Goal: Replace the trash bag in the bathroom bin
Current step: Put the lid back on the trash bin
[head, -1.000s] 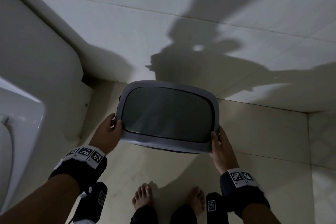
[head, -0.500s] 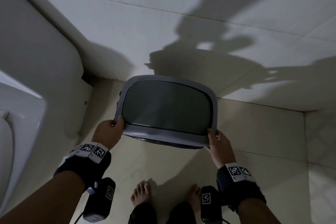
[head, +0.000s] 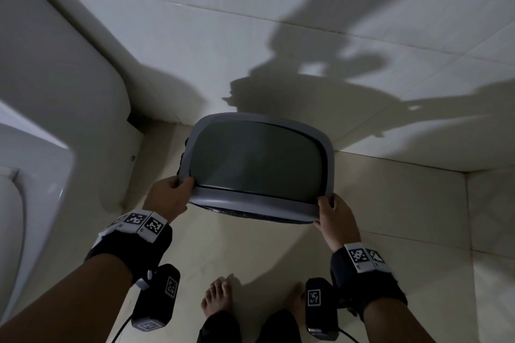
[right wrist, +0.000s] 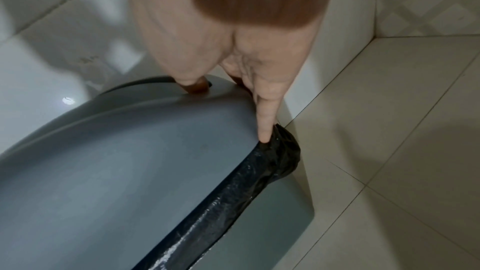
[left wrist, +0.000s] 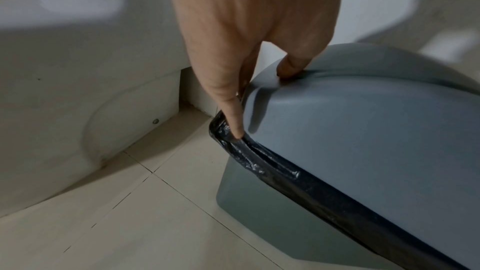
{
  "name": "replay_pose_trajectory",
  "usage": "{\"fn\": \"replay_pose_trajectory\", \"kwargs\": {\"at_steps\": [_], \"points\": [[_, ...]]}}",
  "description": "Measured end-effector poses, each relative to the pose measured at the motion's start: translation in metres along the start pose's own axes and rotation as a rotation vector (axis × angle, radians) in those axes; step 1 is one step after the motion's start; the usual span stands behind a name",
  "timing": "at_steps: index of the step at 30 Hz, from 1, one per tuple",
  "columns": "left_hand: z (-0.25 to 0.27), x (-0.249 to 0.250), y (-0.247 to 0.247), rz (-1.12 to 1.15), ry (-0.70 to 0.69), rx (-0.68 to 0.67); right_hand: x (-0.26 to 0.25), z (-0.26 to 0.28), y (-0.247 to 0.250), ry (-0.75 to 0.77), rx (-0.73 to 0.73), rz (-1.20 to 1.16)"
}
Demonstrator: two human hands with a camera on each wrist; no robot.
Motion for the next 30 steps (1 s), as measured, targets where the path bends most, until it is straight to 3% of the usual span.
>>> {"fn": "replay_pose_trajectory", "kwargs": {"at_steps": [4, 15, 20, 24, 30], "points": [[0.001, -0.005, -0.002, 0.018, -0.031, -0.013, -0.003, 0.007, 0.002, 0.056, 0.013, 0.018], [-0.004, -0.015, 0.001, -0.096, -0.079, 0.000, 0.008, 0.008, 0.003, 0.026, -0.069, -0.005], [-0.006, -0.018, -0.006, -0.027, -0.061, -0.004, 0.010, 0.011, 0.003, 0.027, -0.049, -0.026], [-0.017, -0.014, -0.003, -0.086, -0.048, 0.015, -0.004, -0.003, 0.010, 0.062, -0.011, 0.033], [-0.036, 0.015, -0.004, -0.198, -0.172, 0.063, -0.024, -0.041, 0.016, 0.135, -0.023, 0.040]]}}
Point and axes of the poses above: each hand's wrist, its own z-axis away from the middle knuckle, its own y-axis out of the back of the hand, x = y × z, the point moved 1 cm from there along -z, towards the middle knuckle, and after that the axes turned 9 degrees about y, right-handed, at the moved point
